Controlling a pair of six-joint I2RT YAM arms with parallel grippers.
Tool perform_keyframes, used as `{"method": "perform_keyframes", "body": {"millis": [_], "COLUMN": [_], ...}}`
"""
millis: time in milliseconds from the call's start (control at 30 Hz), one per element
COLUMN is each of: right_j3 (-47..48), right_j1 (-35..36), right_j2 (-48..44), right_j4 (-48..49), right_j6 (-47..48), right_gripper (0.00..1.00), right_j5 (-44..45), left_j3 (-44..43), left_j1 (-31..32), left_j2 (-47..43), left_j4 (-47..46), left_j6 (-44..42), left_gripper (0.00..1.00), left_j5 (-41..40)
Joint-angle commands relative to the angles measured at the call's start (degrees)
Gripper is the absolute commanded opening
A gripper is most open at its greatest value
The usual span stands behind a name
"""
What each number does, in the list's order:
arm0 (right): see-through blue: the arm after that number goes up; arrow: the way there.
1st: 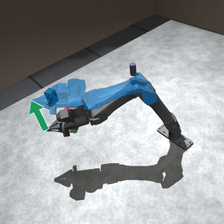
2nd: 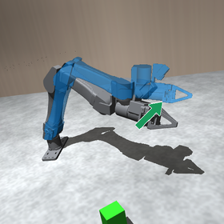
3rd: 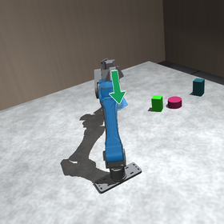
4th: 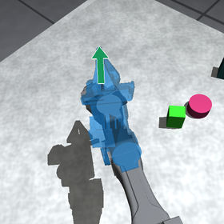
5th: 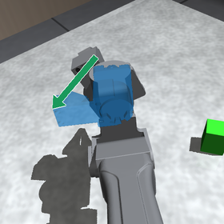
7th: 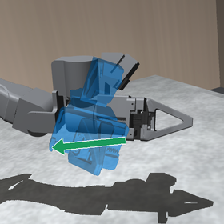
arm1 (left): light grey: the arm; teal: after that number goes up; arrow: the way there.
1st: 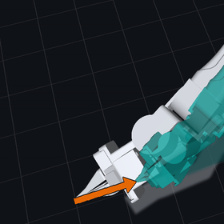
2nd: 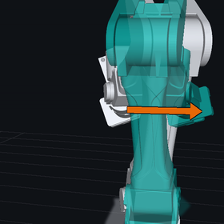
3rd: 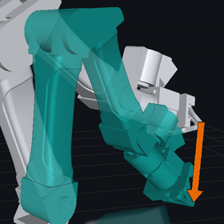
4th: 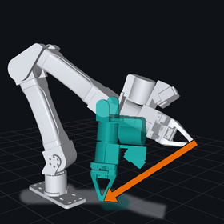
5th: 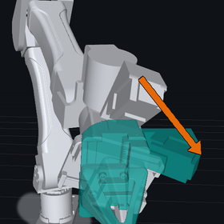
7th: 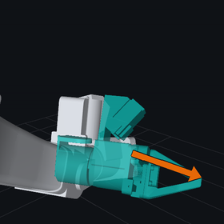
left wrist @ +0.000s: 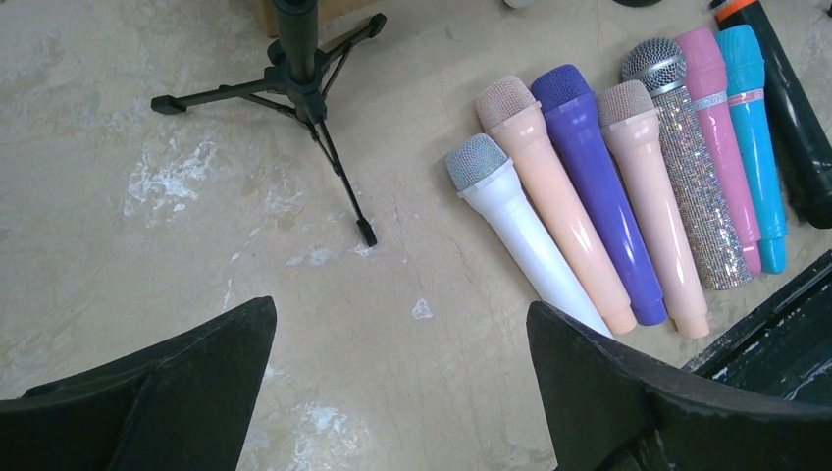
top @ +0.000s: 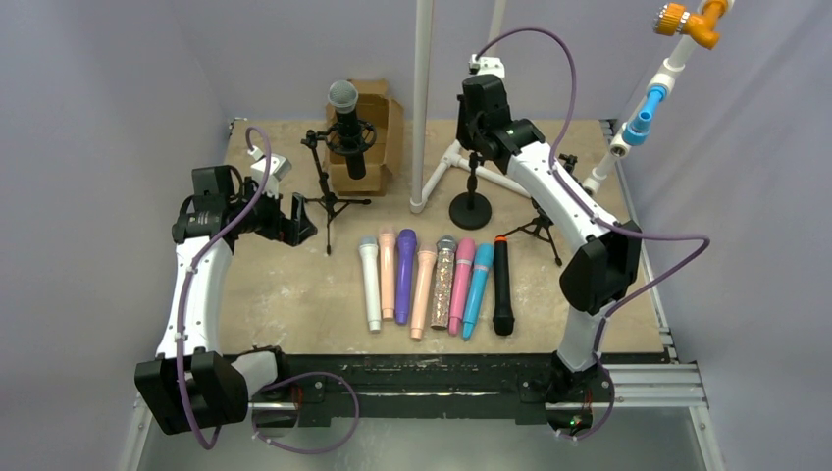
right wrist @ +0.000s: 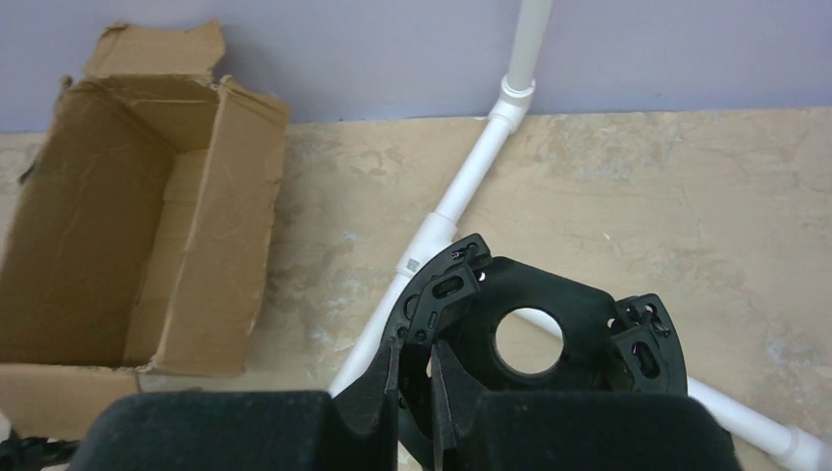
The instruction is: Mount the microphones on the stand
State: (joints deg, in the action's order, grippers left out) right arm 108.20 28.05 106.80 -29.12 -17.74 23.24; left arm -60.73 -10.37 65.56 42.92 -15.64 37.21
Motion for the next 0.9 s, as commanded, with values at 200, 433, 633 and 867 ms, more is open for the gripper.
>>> {"method": "perform_keyframes", "body": {"millis": [200, 433, 633, 867], "right_j3": [-2.71, -7.02, -4.45, -2.75], "right_j1": [0.23, 0.14, 0.07, 0.11], "right_j2": [-6.13, -10.14, -10.22, -8.91], "right_j4": [3.73, 7.52, 5.31, 3.26], "right_j6": [1.13, -1.04, -2.47, -2.28], "right_gripper": [0.0, 0.0, 0.0, 0.0], "right_j5": [-12.27, -12.88, -13.26, -12.84], "left_j3": [0.3, 0.48, 0.69, 1.04], "left_j1": [-0.15, -0.13, -0.12, -0.09], "left_j2": [-1.35, -1.52, -1.75, -1.84], "left_j4": [-1.17, -1.29, -1.41, -1.39], "left_j6": [-0.34, -0.18, -0.12, -0.09], "left_gripper": [1.0, 1.0, 1.0, 1.0], "left_j5": [0.07, 0.23, 0.14, 0.47]}}
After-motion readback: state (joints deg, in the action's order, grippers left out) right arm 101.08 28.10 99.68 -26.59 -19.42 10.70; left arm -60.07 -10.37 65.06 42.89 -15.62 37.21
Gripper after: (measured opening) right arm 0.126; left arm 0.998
